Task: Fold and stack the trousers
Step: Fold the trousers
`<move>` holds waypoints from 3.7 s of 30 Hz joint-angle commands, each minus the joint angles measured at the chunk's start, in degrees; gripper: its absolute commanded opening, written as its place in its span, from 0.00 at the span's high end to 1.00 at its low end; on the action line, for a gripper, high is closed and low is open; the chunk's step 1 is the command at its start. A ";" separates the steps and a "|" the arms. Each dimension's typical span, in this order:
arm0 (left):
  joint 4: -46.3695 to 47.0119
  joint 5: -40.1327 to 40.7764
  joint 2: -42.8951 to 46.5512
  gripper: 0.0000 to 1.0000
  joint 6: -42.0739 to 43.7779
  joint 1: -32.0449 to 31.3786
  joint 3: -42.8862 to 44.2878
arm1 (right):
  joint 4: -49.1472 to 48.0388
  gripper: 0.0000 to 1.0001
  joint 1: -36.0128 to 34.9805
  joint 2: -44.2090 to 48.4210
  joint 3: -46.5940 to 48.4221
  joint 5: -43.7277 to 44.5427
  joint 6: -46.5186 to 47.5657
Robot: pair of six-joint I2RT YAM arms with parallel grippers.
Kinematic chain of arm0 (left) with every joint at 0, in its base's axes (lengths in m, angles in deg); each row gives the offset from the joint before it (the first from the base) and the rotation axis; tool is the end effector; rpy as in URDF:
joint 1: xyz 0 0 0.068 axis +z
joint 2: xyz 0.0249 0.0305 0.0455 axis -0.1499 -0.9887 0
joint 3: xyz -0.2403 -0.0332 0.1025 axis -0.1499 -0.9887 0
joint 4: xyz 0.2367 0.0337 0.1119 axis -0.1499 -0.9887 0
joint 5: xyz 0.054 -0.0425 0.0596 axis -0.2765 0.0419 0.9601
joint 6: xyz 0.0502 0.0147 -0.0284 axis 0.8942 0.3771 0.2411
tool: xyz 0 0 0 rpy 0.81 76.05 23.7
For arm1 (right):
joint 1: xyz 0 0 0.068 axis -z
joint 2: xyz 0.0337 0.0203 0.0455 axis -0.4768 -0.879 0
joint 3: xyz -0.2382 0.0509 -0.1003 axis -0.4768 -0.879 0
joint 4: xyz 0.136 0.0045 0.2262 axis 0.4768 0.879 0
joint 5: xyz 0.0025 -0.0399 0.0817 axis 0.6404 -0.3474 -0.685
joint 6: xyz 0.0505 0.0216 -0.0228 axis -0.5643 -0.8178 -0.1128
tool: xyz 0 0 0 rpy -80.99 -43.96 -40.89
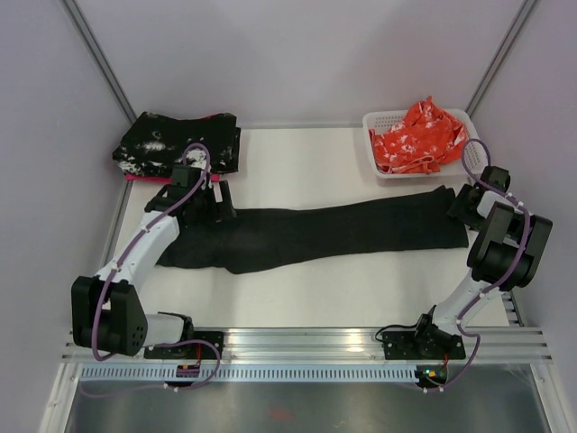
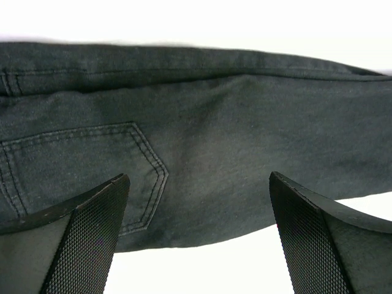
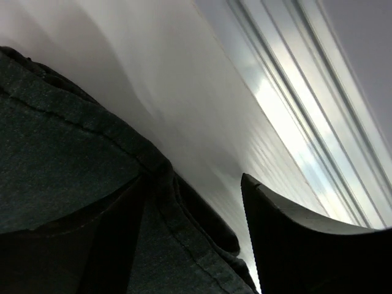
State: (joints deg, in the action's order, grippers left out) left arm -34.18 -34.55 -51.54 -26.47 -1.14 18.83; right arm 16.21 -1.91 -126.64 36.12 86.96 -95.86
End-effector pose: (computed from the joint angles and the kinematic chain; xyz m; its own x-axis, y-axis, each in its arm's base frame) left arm 0.2786 -0.0512 0.2389 -0.7909 -0.1745 -0.5865 -0.0304 0.9685 -0.2471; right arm 0.3225 -0.1663 0.1398 -0.6989 0.5035 -0.5080 0.5932 0.8049 -0.0183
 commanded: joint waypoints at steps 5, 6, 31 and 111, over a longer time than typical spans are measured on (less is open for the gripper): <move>-3.46 2.43 2.36 0.00 0.64 -0.17 3.24 | -5.12 0.54 -0.20 -4.96 -4.62 -12.02 -4.07; -3.82 2.60 2.27 0.00 0.55 -0.26 3.51 | -5.12 0.66 -0.20 -4.87 -5.06 -11.41 -4.34; -2.33 2.61 10.27 0.00 -9.64 22.85 -3.51 | 5.35 1.00 -39.99 33.46 -2.69 -9.74 -16.81; 7.88 -18.62 14.50 0.05 -8.59 16.31 -8.89 | 3.24 0.16 -60.34 12.79 11.92 7.41 -27.54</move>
State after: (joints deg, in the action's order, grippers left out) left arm -31.26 -49.18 -36.65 -37.24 23.89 9.56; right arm 16.08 -67.50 -117.02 54.24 93.26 -121.47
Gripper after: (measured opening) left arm 0.945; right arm 0.836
